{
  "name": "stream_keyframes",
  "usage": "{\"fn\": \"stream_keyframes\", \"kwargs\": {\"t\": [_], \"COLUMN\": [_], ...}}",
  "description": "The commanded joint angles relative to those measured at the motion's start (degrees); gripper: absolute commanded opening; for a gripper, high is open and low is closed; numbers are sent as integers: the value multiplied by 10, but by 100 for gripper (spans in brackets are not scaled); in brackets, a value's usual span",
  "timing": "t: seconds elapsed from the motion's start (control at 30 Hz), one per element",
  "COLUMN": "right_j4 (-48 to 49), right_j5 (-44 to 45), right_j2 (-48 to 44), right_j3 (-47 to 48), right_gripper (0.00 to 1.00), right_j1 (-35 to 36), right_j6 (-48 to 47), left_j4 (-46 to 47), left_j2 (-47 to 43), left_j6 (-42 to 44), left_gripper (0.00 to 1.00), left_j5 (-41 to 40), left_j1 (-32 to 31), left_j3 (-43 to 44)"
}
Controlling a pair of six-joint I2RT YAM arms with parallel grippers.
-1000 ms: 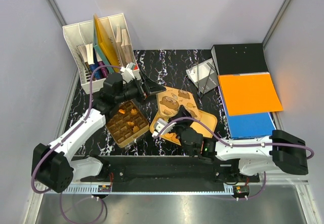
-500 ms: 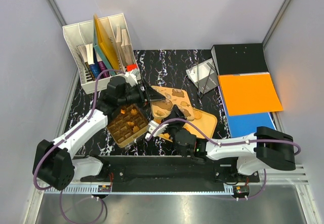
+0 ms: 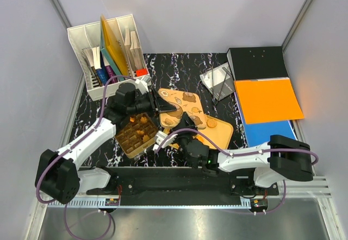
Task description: Pack the cookies
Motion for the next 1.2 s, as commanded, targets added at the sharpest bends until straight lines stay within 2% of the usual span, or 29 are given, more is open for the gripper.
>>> {"fn": "stream_keyframes", "kwargs": {"t": [0.0, 0.03, 0.13, 0.17, 0.4, 0.5, 0.63, 0.73, 0.77, 0.83, 0.87, 0.97, 1.13, 1.17], "right_j4": [62, 62, 47, 41, 7, -61, -245, -330, -350, -458, -484, -587, -644, -662], "right_j5": [10, 13, 23, 24, 77, 106, 125, 136, 140, 137, 134, 101, 57, 37], "right_j2": [-7, -9, -22, -35, -114, -167, -252, -323, -335, -361, -364, -363, -328, -325], "right_j3": [22, 22, 19, 16, -10, -20, -22, -23, -21, -3, 19, 62, 104, 116], "right_gripper": [11, 24, 44, 53, 81, 90, 92, 93, 94, 93, 93, 91, 88, 86], "right_j1": [4, 5, 4, 4, 4, 4, 9, 11, 10, 10, 10, 10, 4, -24], "right_j6": [1, 0, 2, 2, 5, 43, 127, 181, 220, 291, 360, 481, 578, 639], "left_j4": [23, 23, 24, 25, 47, 69, 81, 93, 94, 95, 93, 86, 87, 86], "left_j2": [-1, -1, -3, -4, -3, 2, 15, 25, 26, 28, 27, 14, -23, -31], "left_j6": [18, 18, 18, 17, 7, -9, -23, -32, -35, -38, -36, -31, -31, -31], "left_gripper": [27, 26, 25, 25, 25, 25, 25, 25, 25, 26, 26, 26, 25, 25], "left_j5": [22, 22, 20, 18, 14, 15, 20, 24, 25, 29, 30, 27, 18, 18], "left_j1": [-2, -2, 2, 6, 33, 54, 91, 114, 120, 132, 135, 143, 156, 160], "left_j3": [4, 5, 8, 9, 29, 44, 80, 116, 122, 136, 138, 128, 80, 73]}}
